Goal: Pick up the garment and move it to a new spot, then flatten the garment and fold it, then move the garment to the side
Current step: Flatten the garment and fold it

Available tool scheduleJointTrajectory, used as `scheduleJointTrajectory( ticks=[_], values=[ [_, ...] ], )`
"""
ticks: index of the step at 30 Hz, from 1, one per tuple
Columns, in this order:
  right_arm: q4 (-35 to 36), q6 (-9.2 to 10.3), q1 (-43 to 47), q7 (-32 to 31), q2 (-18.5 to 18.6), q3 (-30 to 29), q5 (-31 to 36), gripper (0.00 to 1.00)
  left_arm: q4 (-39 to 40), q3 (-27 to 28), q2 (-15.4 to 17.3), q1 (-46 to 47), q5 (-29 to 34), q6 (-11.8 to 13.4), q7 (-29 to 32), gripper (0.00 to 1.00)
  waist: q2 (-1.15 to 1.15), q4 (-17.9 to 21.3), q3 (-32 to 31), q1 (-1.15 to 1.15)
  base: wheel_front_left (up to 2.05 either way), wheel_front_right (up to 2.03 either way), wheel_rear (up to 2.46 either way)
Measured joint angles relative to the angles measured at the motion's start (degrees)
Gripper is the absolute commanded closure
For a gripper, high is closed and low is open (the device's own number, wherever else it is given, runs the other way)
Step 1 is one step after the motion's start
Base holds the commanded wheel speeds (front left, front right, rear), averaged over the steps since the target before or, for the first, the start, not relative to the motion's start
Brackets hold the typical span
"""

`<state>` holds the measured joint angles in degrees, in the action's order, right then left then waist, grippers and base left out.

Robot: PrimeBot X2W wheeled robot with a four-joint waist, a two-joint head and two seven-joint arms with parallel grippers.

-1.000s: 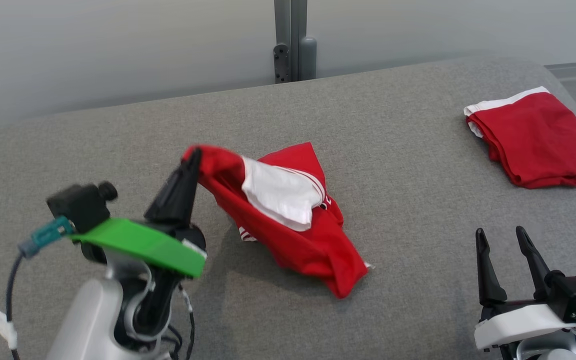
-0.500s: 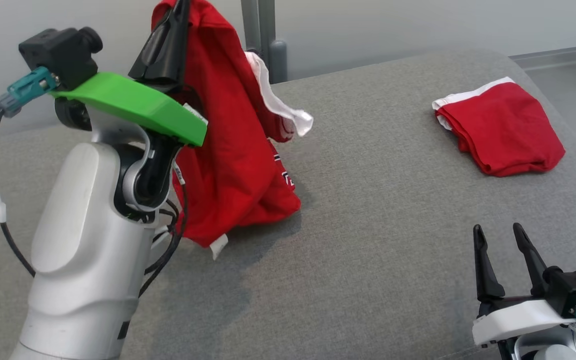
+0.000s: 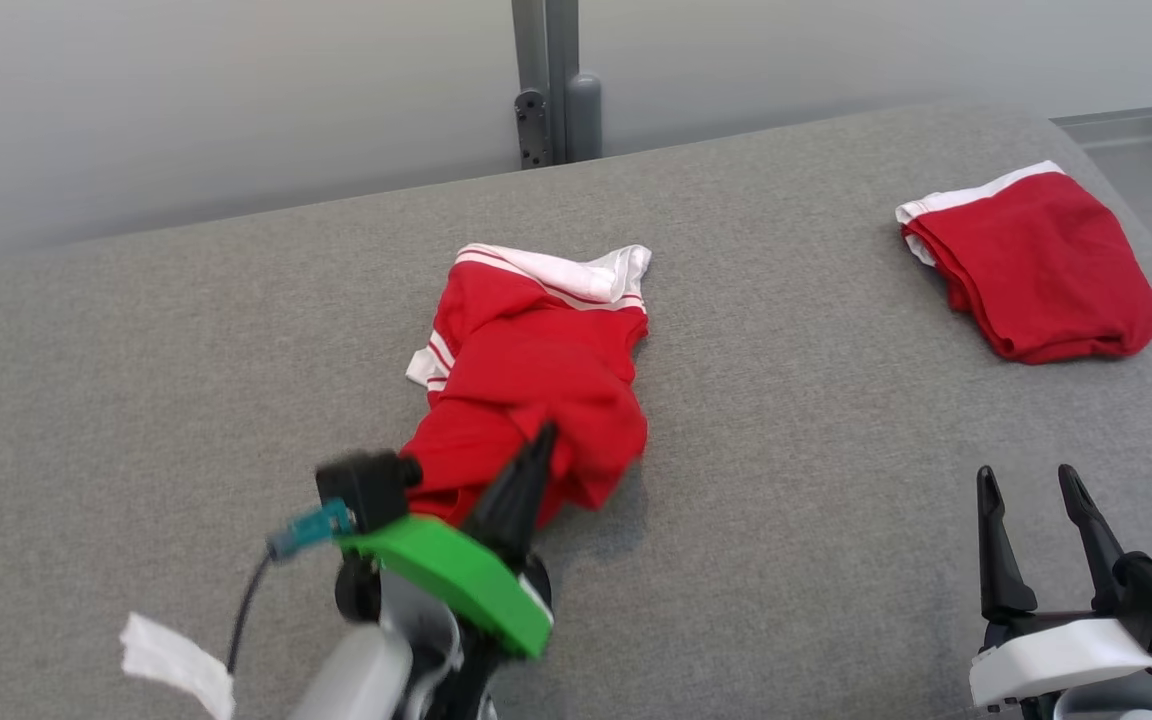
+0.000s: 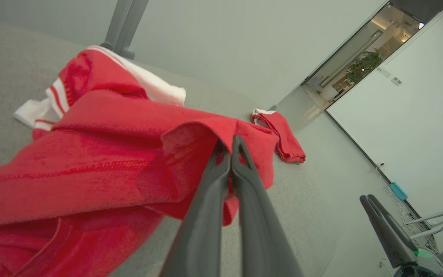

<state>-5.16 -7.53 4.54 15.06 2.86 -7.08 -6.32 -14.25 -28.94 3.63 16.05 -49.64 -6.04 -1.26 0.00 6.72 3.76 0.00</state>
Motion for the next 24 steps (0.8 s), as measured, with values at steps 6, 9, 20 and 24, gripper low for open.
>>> scheduleJointTrajectory(
  ticks=[6, 9, 20, 24],
  values=[
    [0.32, 0.00, -0.18, 0.00, -0.01, -0.26, 0.87, 0.00, -5.08, -1.57, 0.60, -11.52, -1.42, 0.11, -1.94, 1.00, 0.00, -2.95, 0.41, 0.00, 0.00, 0.00, 0.00],
    [0.32, 0.00, -0.18, 0.00, 0.00, -0.18, 1.18, 0.00, -7.86, -0.57, 1.22, -13.49, -1.98, 0.45, -3.46, 1.00, 0.00, -4.48, 0.55, 0.00, 0.00, 0.00, 0.00],
    [0.02, 0.00, 0.03, 0.00, -0.01, 0.44, 1.49, 0.00, -11.77, 7.11, 7.89, -14.79, -4.95, 2.80, -5.94, 1.00, 0.00, -7.13, 0.24, 0.00, 0.00, 0.00, 0.00],
    [-0.09, 0.00, 0.07, 0.00, -0.01, 0.49, 1.46, 0.00, -10.99, 9.49, 11.13, -14.55, -5.46, 3.60, -5.63, 1.00, 0.00, -7.20, 0.50, 0.00, 0.00, 0.00, 0.00]
  ],
)
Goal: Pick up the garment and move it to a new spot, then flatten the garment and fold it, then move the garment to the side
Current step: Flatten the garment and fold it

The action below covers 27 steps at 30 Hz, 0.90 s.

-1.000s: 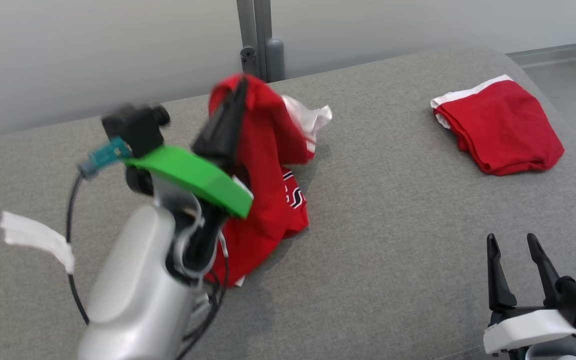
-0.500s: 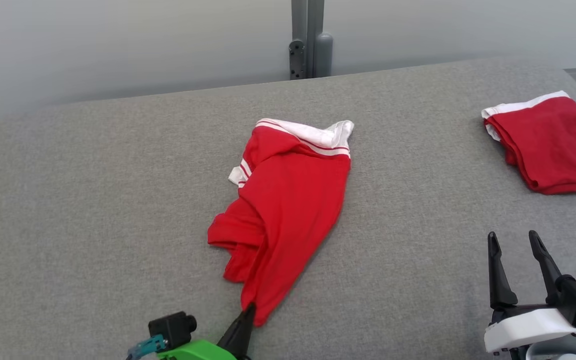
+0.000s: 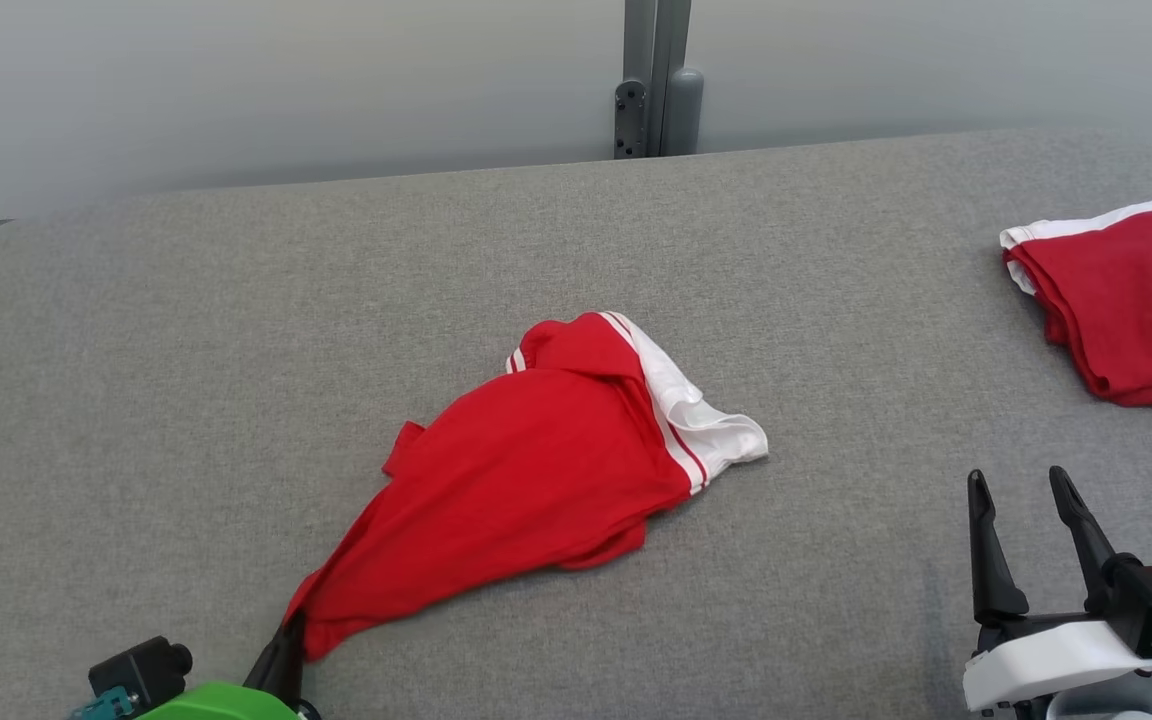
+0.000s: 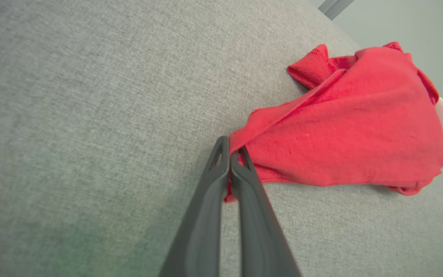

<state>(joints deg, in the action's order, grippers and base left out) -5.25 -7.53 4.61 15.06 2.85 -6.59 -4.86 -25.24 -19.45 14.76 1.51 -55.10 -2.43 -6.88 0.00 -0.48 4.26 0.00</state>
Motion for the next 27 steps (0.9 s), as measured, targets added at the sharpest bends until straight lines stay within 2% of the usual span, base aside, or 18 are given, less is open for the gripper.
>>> scheduleJointTrajectory(
  ticks=[7, 8, 9, 10, 14, 18, 21, 27],
  values=[
    [-0.32, 0.00, -0.15, 0.00, 0.00, 0.57, -0.32, 0.00, 0.34, 1.89, 1.52, 0.38, -1.96, -0.08, 0.73, 1.00, 0.00, 0.39, 0.54, 0.00, 0.00, 0.00, 0.00],
    [-0.34, 0.00, -0.15, 0.00, -0.01, 0.59, -0.48, 0.00, 0.26, 2.22, 1.53, 0.38, -2.35, -0.08, 0.66, 0.87, 0.00, 0.48, 0.57, 0.00, 0.00, 0.00, 0.00],
    [-0.34, 0.00, -0.15, 0.00, 0.00, 0.54, -0.54, 0.00, 0.25, 2.38, 1.59, 0.37, -2.35, -0.08, 0.64, 0.62, 0.00, 0.56, 0.61, 0.00, 0.00, 0.00, 0.00],
    [-0.34, 0.00, -0.15, 0.00, 0.00, 0.51, -0.57, 0.00, 0.30, 2.61, 1.72, 0.29, -2.43, -0.03, 0.52, 0.00, 0.00, 0.62, 0.64, 0.00, 0.00, 0.00, 0.00],
    [-0.47, 0.00, -0.09, 0.00, 0.00, 0.37, -0.62, 0.00, 1.22, 3.20, 3.45, -0.67, -2.66, 1.43, 1.09, 0.00, 0.00, 0.68, 0.40, 0.00, 0.00, 0.00, 0.00],
    [-0.60, 0.00, 0.05, 0.00, 0.01, 0.22, -0.69, 0.00, 5.19, 4.17, 7.05, -2.83, -1.33, 4.76, 1.93, 0.00, 0.00, 0.70, -0.13, 0.00, 0.00, 0.00, 0.00],
    [-0.53, 0.00, 0.03, 0.00, 0.00, 0.51, -0.75, 0.00, 11.28, 5.44, 9.31, -3.03, 0.31, 7.67, 1.16, 0.00, 0.00, 0.92, -0.48, 0.00, 0.00, 0.00, 0.00],
    [0.31, 0.00, -0.48, 0.00, 0.00, 1.70, -0.56, 0.00, 25.05, 2.25, 9.44, -1.52, 4.04, 11.44, 3.47, 0.00, 0.00, 2.69, -0.71, 0.00, 0.00, 0.00, 0.00]
  ],
)
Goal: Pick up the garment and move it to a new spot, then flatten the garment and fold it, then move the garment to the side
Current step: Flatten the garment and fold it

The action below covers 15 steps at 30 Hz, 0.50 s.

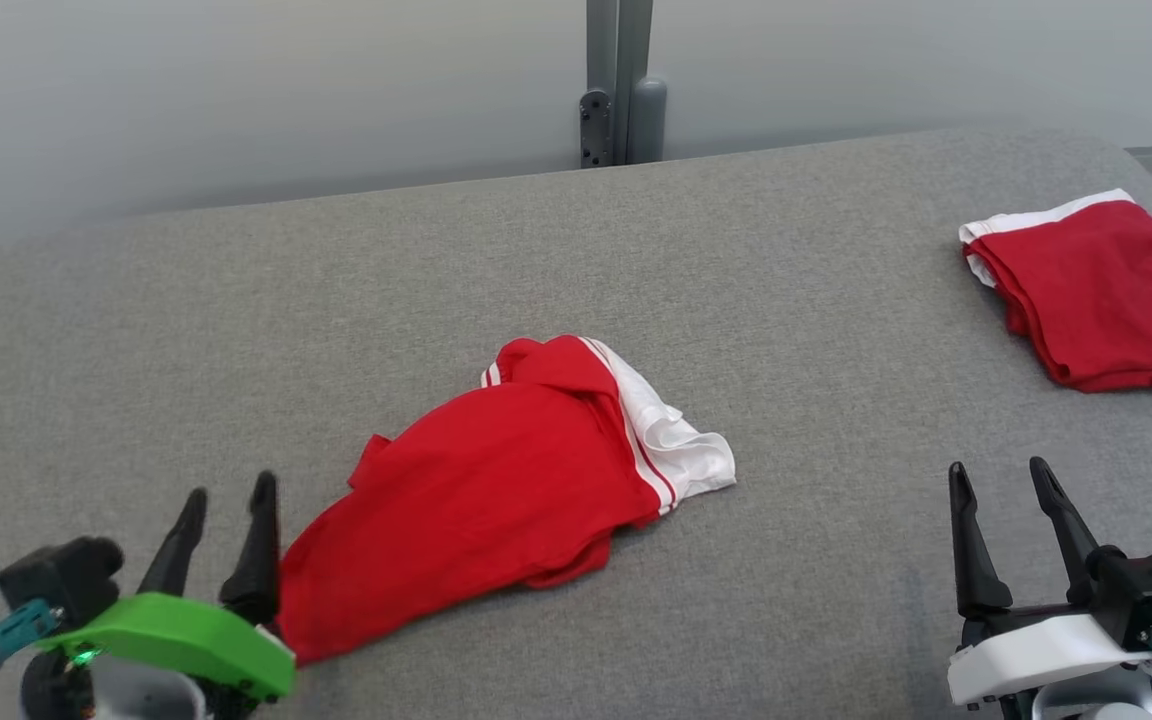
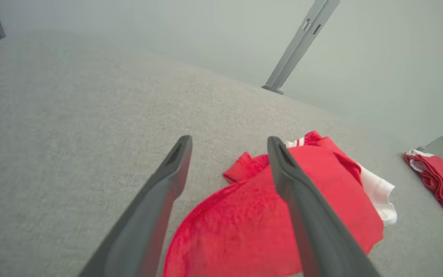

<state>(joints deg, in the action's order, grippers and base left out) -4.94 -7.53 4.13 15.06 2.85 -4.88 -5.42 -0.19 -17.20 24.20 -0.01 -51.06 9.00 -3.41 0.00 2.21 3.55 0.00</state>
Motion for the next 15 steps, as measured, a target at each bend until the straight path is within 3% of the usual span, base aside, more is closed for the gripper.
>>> scheduleJointTrajectory(
  ticks=[6, 12, 15],
  values=[
    [1.29, 0.00, -1.38, 0.00, 0.02, 0.52, 0.00, 0.00, 5.33, -9.79, -6.91, 8.09, 2.50, 0.05, 5.26, 0.00, 0.00, 2.59, 1.25, 0.00, 0.00, 0.00, 0.00],
    [1.65, 0.00, -3.58, 0.00, 0.02, 1.22, -0.83, 0.00, -3.94, -18.61, -14.88, 18.29, 5.76, -1.75, 9.59, 0.00, 0.00, 5.14, 4.39, 0.00, 0.00, 0.00, 0.00],
    [1.49, 0.00, -4.53, 0.00, 0.01, 1.63, -1.43, 0.00, -11.57, -20.87, -17.24, 23.04, 7.76, -2.22, 10.69, 0.00, 0.00, 6.84, 5.94, 0.00, 0.00, 0.00, 0.00]
  ],
)
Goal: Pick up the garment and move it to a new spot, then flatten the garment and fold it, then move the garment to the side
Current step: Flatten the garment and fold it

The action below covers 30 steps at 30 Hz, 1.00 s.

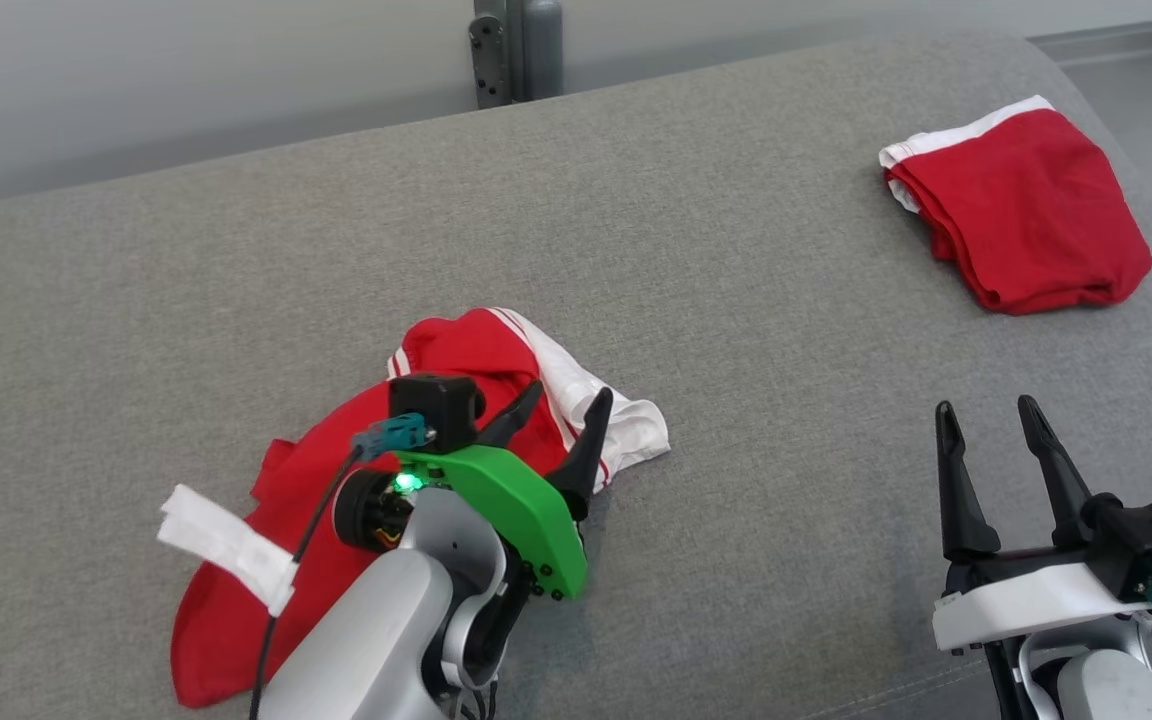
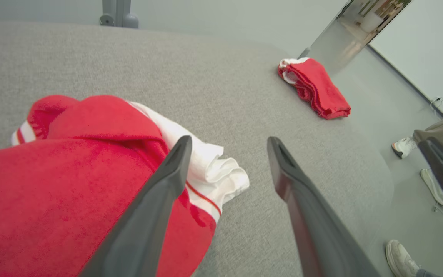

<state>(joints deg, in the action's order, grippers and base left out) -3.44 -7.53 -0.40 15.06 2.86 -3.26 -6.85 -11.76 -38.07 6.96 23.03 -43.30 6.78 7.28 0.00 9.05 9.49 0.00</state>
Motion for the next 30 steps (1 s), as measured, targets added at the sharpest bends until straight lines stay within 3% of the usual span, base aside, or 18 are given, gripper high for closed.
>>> scheduleJointTrajectory(
  ticks=[4, 10, 11, 12, 13, 23, 30],
  values=[
    [-0.38, 0.00, -1.02, 0.00, 0.02, 0.21, -0.67, 0.00, -9.66, -1.27, -1.54, 3.96, 2.12, 0.41, -0.92, 0.00, 0.00, 2.60, 1.61, 0.00, 0.00, 0.00, 0.00],
    [-0.52, 0.00, -1.02, 0.00, 0.02, -0.65, -1.24, 0.00, -17.61, -0.98, -2.71, 6.31, 1.49, 0.35, -2.66, 0.00, 0.00, 6.22, 3.19, 0.00, 0.00, 0.00, 0.00],
    [-0.52, 0.00, -1.02, 0.00, 0.02, -0.66, -1.34, 0.00, -18.55, -0.90, -2.68, 6.58, 1.49, 0.31, -3.01, 0.54, 0.00, 6.57, 3.30, 0.00, 0.00, 0.00, 0.00],
    [-0.53, 0.00, -1.02, 0.00, 0.01, -0.65, -1.52, 0.00, -19.33, -0.84, -2.69, 6.75, 1.49, 0.29, -3.39, 0.86, 0.00, 6.82, 3.36, 0.00, 0.00, 0.00, 0.00],
    [-0.55, 0.00, -1.02, 0.00, 0.01, -0.68, -1.63, 0.00, -19.94, -0.85, -2.75, 6.93, 1.49, 0.29, -3.81, 1.00, 0.00, 7.00, 3.37, 0.00, 0.00, 0.00, 0.00],
    [-0.73, 0.00, -1.38, 0.00, 0.01, -0.38, -2.18, 0.00, -26.36, -2.31, -3.23, 8.64, 1.44, -1.56, -5.12, 1.00, 0.00, 7.73, 3.20, 0.00, 0.00, 0.00, 0.00],
    [-1.24, 0.00, -1.38, 0.00, 0.02, -0.27, -2.43, 0.00, -25.13, -5.45, -3.89, 10.26, 1.00, -3.31, -6.59, 1.00, 0.00, 9.01, 3.16, 0.00, 0.00, 0.00, 0.00]
  ],
)
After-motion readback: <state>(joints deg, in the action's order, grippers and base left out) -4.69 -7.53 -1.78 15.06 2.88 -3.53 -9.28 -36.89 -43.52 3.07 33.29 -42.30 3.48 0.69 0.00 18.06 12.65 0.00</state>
